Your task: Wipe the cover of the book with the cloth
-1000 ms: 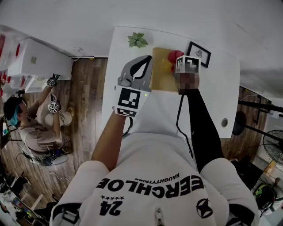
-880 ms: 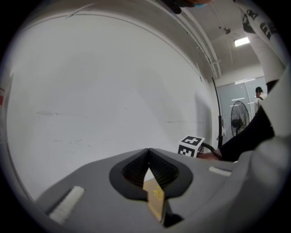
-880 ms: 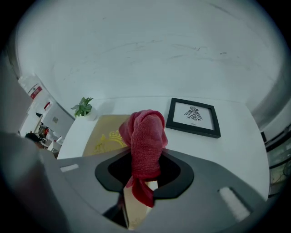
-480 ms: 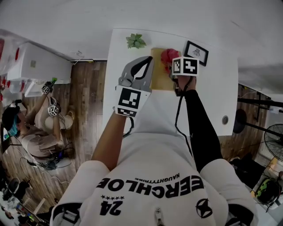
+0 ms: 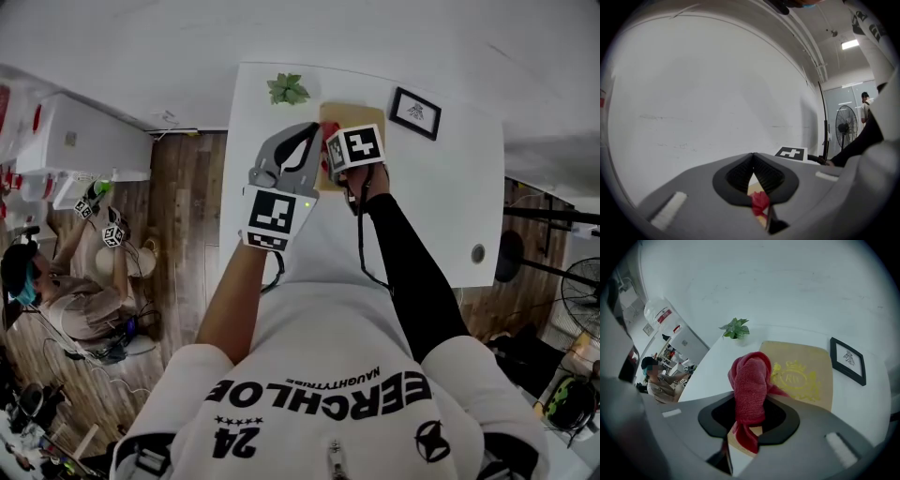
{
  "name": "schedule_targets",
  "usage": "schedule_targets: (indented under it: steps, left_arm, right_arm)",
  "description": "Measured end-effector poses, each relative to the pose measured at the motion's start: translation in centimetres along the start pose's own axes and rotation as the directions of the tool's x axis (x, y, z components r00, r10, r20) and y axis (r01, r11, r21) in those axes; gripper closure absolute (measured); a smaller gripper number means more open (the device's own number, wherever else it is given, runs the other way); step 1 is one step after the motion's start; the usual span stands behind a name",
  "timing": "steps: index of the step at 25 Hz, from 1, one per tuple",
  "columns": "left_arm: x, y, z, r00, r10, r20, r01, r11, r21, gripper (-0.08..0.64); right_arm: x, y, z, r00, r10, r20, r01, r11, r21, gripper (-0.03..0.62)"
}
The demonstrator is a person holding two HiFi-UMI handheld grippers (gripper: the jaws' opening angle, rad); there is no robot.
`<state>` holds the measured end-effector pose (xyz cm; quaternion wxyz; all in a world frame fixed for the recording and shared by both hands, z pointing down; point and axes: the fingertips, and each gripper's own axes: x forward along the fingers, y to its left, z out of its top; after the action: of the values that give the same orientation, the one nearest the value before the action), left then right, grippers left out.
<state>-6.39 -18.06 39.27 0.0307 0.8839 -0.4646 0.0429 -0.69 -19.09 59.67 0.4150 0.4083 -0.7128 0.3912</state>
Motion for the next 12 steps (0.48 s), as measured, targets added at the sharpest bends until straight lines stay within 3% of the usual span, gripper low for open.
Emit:
schedule_targets:
  steps: [12]
  left_arm:
    - [0.5, -0.4, -0.2, 1.0, -0.026, 0.005, 0.026, 0.999, -0.019, 0.514]
  right_arm:
    - [-3.8, -10.0, -3.8, 0.986, -0.166, -0.025, 0.168, 0.972, 0.162, 0.488]
